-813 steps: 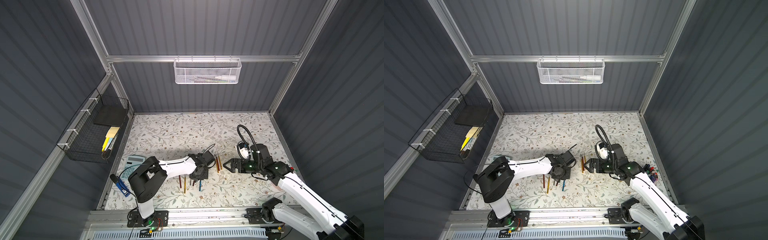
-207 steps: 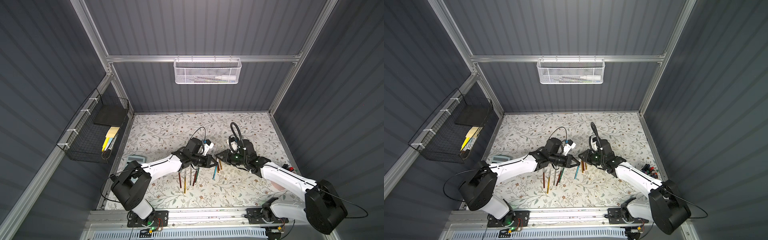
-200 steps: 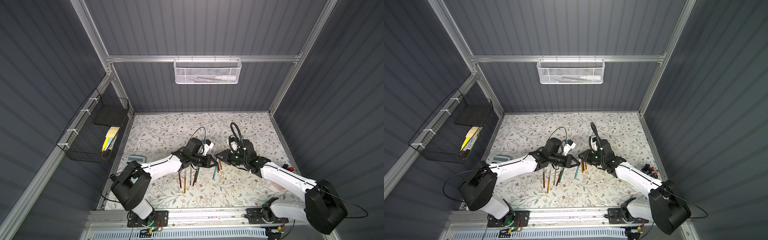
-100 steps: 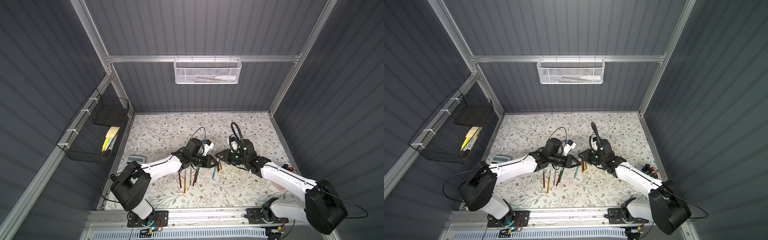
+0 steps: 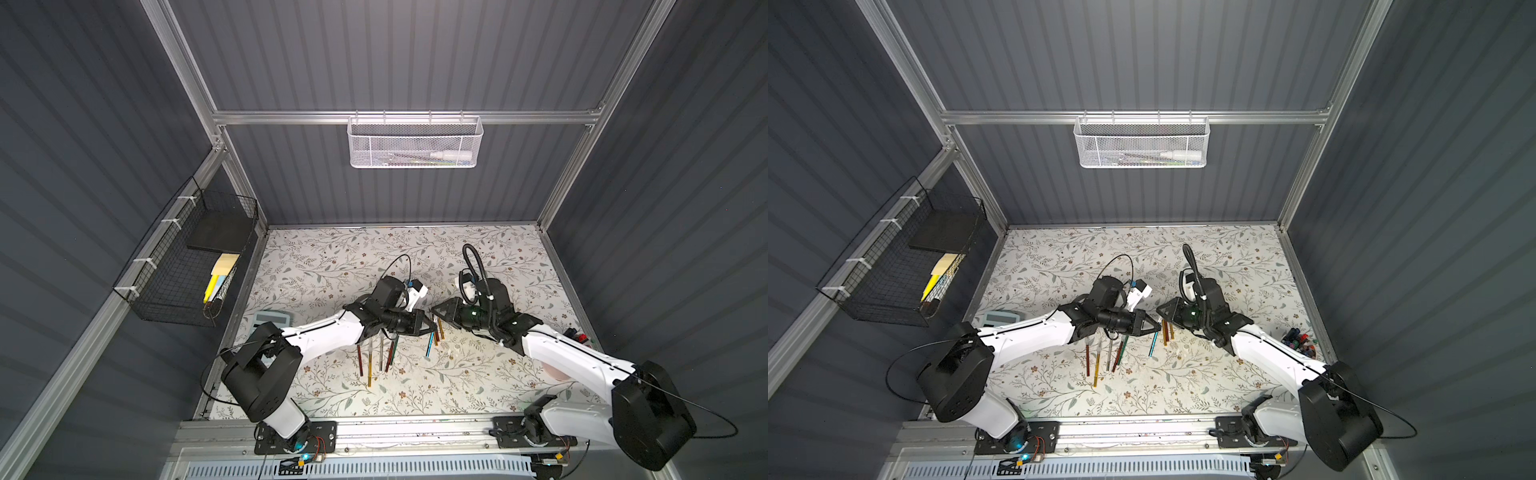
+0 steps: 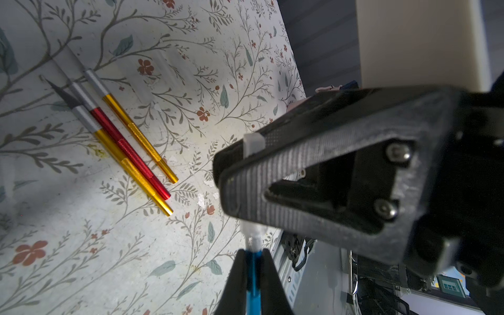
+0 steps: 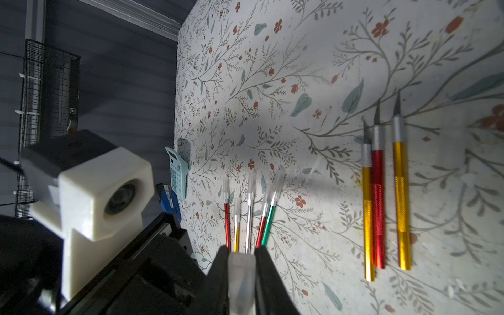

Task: Remove protective caps from carving knives
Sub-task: Remove the protective sleeve from the carving knife.

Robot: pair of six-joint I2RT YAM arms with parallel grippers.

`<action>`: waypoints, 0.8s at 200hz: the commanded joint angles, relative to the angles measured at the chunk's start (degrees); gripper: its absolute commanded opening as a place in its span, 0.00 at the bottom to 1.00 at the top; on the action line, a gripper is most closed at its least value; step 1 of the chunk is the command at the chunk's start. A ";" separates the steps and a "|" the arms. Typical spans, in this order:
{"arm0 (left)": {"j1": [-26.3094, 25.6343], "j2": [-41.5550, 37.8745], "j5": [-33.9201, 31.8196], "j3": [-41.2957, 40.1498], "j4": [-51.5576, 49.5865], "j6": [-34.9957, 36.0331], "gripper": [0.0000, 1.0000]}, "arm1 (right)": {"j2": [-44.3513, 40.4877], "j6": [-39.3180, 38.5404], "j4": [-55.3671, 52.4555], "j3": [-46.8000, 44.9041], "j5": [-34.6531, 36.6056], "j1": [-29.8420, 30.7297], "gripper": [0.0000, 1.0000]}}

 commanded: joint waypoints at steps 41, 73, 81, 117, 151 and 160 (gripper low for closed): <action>-0.39 -0.83 -0.53 -0.20 -0.71 0.93 0.04 | -0.31 0.28 0.98 -1.02 -0.91 0.20 0.32; -0.41 -0.56 -0.88 -0.14 -0.89 0.89 0.04 | -0.97 -0.09 0.15 -1.48 -0.35 0.17 0.26; -0.43 -0.56 -0.86 -0.09 -0.89 0.93 0.04 | -1.15 -0.26 -0.36 -1.48 0.02 0.14 0.23; -0.45 -0.56 -0.94 0.04 -1.50 1.20 0.02 | -1.15 -0.53 -1.19 -1.39 1.19 0.13 0.14; -0.45 -0.65 -0.97 -0.40 -1.69 1.03 0.02 | -1.15 -1.31 -2.33 -0.65 2.28 0.20 0.11; -0.43 -0.65 -0.97 -0.71 -1.34 0.79 0.02 | -1.15 -1.75 -3.05 -0.29 2.87 0.21 0.11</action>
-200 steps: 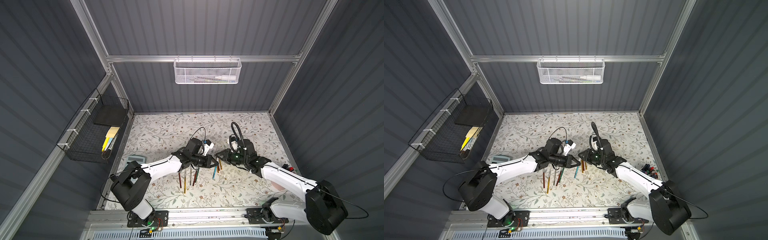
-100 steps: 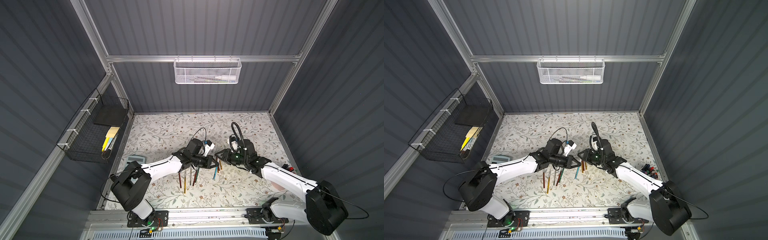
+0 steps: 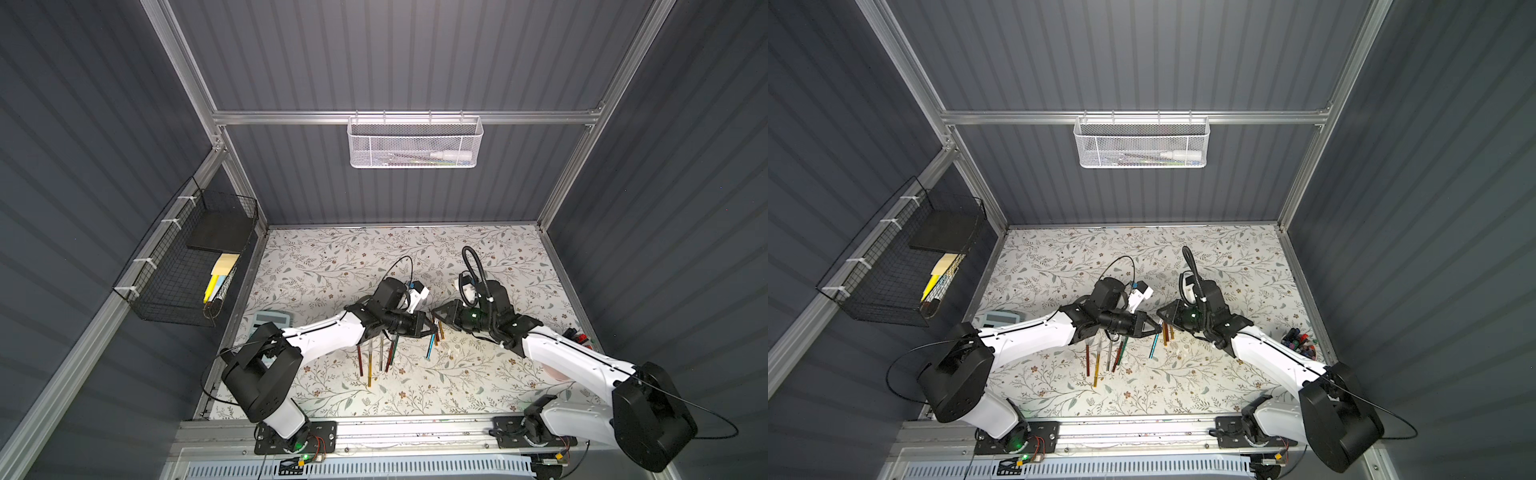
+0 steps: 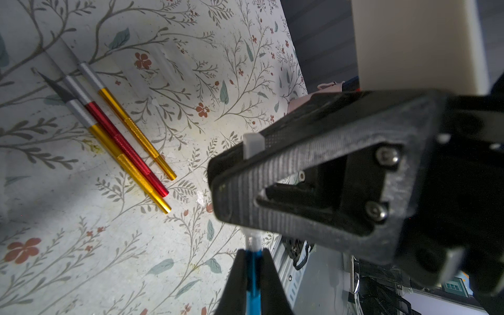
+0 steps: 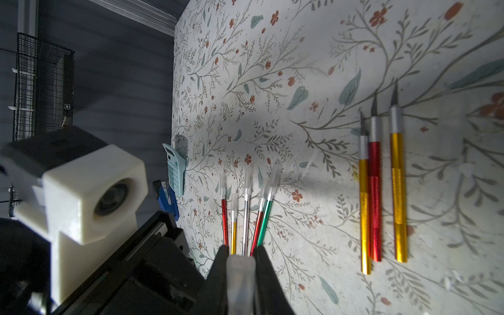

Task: Remove protective caps from carving knives
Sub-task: Remove the protective sleeve from the carving knife.

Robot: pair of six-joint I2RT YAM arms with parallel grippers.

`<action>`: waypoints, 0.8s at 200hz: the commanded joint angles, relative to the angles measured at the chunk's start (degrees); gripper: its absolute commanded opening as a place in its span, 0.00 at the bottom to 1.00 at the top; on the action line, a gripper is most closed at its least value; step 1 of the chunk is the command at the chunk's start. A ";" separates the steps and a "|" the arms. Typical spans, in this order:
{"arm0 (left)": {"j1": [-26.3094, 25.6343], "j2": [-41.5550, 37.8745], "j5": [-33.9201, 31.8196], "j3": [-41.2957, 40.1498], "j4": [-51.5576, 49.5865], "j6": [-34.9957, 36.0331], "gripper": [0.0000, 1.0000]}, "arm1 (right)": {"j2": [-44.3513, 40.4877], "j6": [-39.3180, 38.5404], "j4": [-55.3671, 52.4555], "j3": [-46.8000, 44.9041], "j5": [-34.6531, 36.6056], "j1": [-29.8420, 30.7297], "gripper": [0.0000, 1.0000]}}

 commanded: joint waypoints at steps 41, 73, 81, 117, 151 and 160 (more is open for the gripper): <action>-0.53 -0.91 -1.72 -0.87 -1.76 1.04 0.01 | -4.49 -3.14 -13.82 3.96 14.42 0.23 0.09; -1.40 -0.58 -5.35 0.96 -6.17 3.26 0.01 | -4.71 -3.30 -14.49 4.72 13.99 0.20 0.09; -1.76 -0.50 -6.07 1.41 -7.02 3.76 0.01 | -4.65 -3.14 -14.40 4.69 13.94 0.16 0.09; -3.38 -0.22 -10.34 3.32 -11.51 5.98 0.01 | -4.52 -1.11 -14.65 4.76 16.91 0.08 0.09; -4.16 0.10 -11.56 3.50 -12.38 6.29 0.01 | -4.08 -1.32 -17.73 6.65 17.62 0.06 0.09; -4.25 0.01 -11.64 3.53 -12.38 6.34 0.01 | -4.16 -1.24 -18.29 6.86 18.51 0.11 0.09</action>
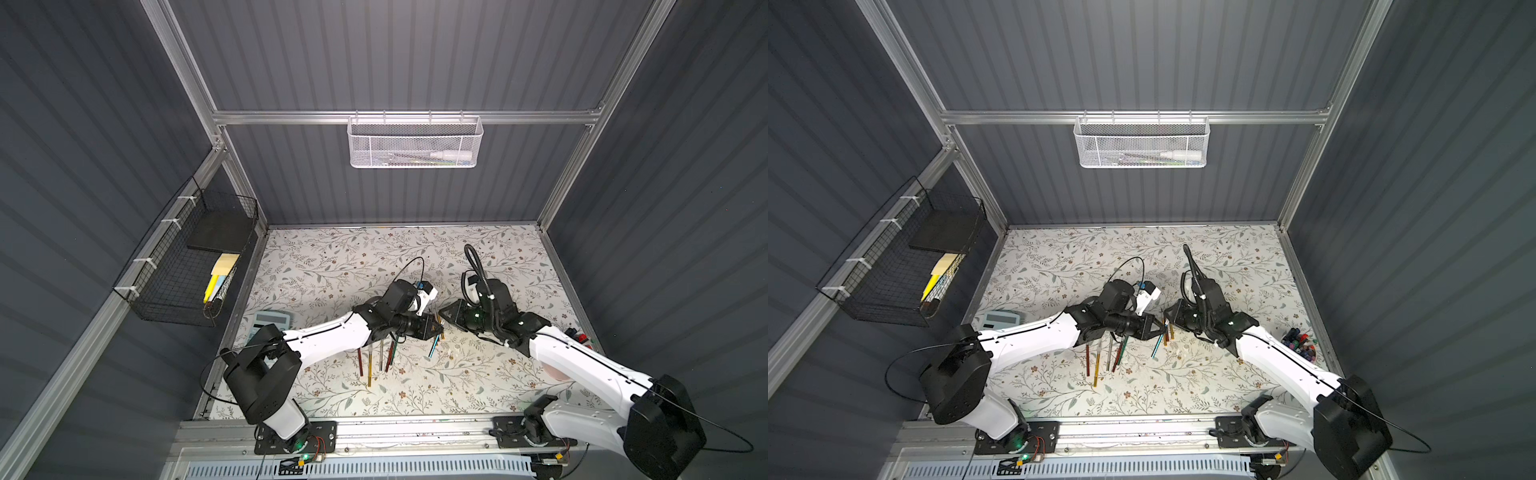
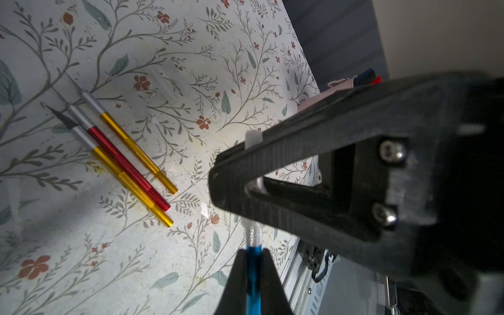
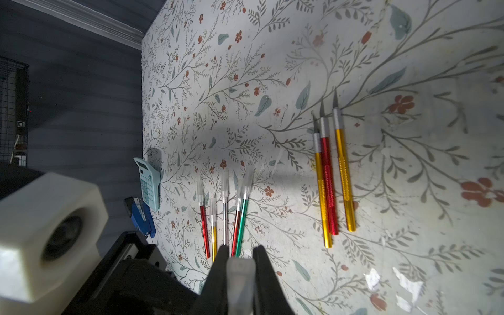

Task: Remove protective caps from carving knives
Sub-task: Remove the protective sleeve from the carving knife.

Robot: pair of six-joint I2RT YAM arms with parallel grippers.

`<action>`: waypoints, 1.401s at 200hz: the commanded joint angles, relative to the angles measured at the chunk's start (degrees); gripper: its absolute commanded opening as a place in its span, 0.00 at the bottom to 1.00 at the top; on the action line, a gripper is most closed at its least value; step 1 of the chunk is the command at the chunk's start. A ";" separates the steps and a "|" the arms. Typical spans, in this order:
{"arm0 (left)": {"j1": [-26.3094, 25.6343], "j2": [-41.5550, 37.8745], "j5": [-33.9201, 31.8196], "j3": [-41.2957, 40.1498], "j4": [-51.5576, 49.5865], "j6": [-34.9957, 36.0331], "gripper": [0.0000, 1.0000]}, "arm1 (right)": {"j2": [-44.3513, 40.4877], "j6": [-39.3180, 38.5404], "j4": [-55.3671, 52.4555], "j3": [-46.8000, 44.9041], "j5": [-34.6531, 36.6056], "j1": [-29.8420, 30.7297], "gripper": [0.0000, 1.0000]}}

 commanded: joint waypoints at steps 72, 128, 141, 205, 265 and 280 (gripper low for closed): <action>-0.16 -0.34 -2.45 -0.43 -8.56 2.03 0.01 | -1.00 -0.95 -4.44 2.60 10.23 -2.03 0.08; -0.12 -0.03 0.16 -0.76 -7.64 2.17 0.00 | -2.72 -2.48 -4.28 2.41 8.74 -4.53 0.08; -0.09 0.14 0.86 -0.75 -7.64 2.34 0.00 | -3.10 -2.88 -4.16 2.30 8.35 -4.90 0.08; -0.24 0.32 2.02 -0.72 -8.08 2.74 0.01 | -4.22 -4.11 -3.72 2.13 6.54 -6.76 0.08; -0.35 0.59 2.48 -0.43 -8.52 2.94 0.01 | -4.97 -5.95 -3.23 2.12 4.44 -8.67 0.08; -0.43 0.55 2.56 -0.43 -8.52 2.93 0.01 | -5.24 -6.07 -3.26 2.09 4.26 -9.04 0.08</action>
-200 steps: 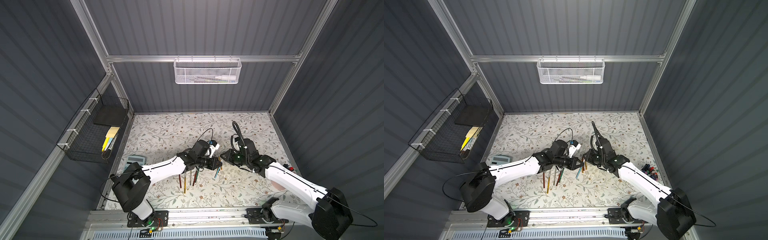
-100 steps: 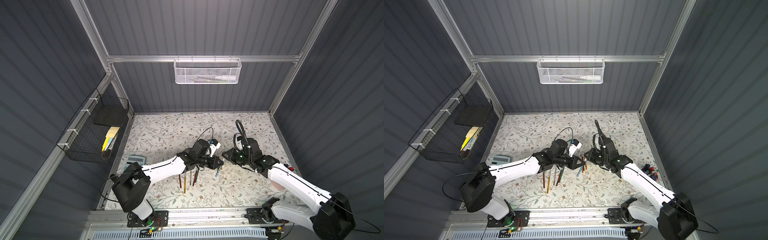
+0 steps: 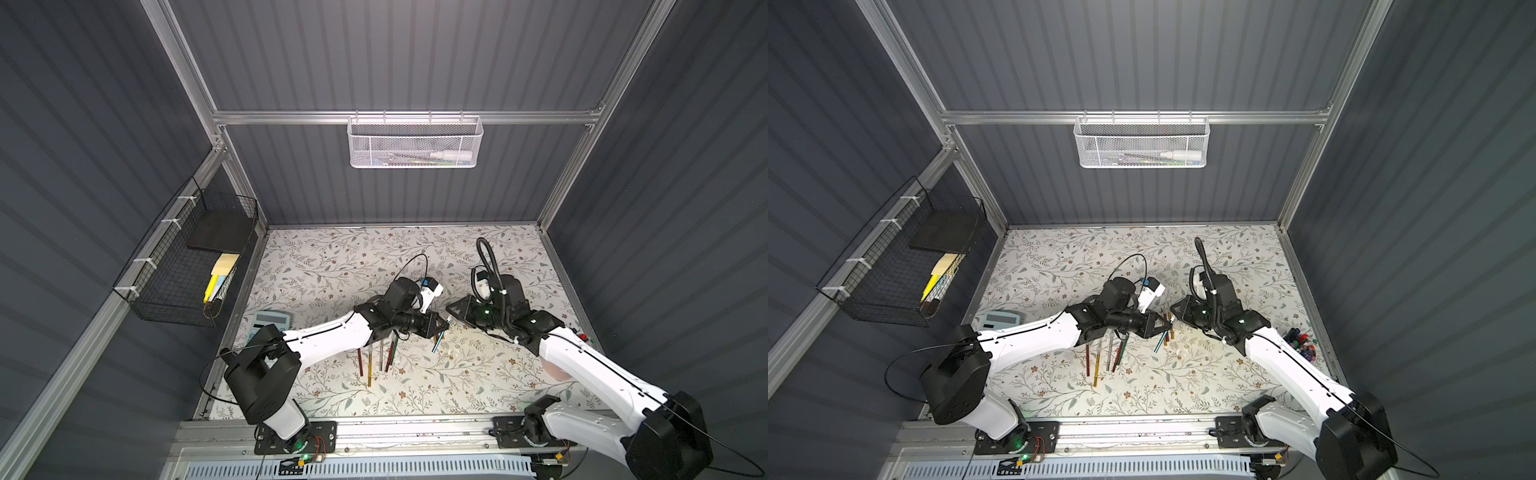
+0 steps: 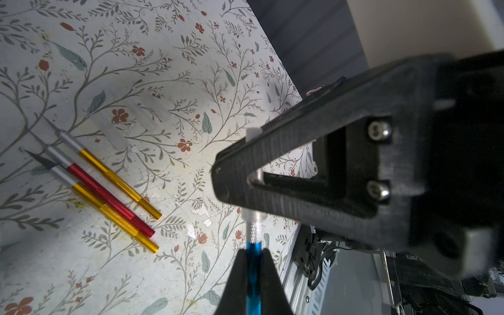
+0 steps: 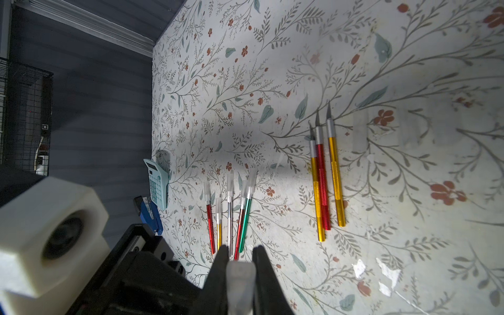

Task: Remove protective caps from carving knives
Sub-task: Remove the protective sleeve from the carving knife.

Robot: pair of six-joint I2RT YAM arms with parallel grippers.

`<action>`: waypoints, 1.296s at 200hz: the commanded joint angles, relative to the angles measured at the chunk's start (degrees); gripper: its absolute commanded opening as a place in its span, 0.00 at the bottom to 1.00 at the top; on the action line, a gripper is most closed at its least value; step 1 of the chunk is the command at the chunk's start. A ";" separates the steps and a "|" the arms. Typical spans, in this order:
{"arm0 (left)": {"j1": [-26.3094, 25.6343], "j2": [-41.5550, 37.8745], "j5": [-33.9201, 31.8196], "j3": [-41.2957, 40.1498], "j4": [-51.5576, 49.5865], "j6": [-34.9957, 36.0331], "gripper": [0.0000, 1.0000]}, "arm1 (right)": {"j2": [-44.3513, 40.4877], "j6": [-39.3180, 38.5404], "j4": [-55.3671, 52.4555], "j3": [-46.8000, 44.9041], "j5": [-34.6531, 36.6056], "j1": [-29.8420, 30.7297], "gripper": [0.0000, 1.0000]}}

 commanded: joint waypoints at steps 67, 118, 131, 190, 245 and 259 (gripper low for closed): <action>0.11 0.69 1.29 -0.95 -11.95 1.13 0.01 | -2.09 -3.30 0.56 0.94 8.85 -5.77 0.08; 0.06 0.87 1.34 -0.68 -12.13 1.25 0.01 | -2.09 -3.52 0.61 1.21 8.81 -6.83 0.08; 0.10 1.00 1.34 -0.63 -12.21 1.30 0.01 | -2.01 -3.45 0.71 1.29 8.67 -7.02 0.08; -0.01 1.48 1.45 -0.23 -12.39 1.37 0.01 | -2.01 -2.99 0.67 1.75 9.37 -8.02 0.08; -0.37 1.49 0.73 -0.59 -12.74 1.47 0.01 | -1.39 -2.23 0.39 2.24 9.73 -8.60 0.08; -0.47 1.39 0.64 -0.67 -12.78 1.46 0.01 | -1.48 -2.05 0.47 2.26 9.79 -8.80 0.07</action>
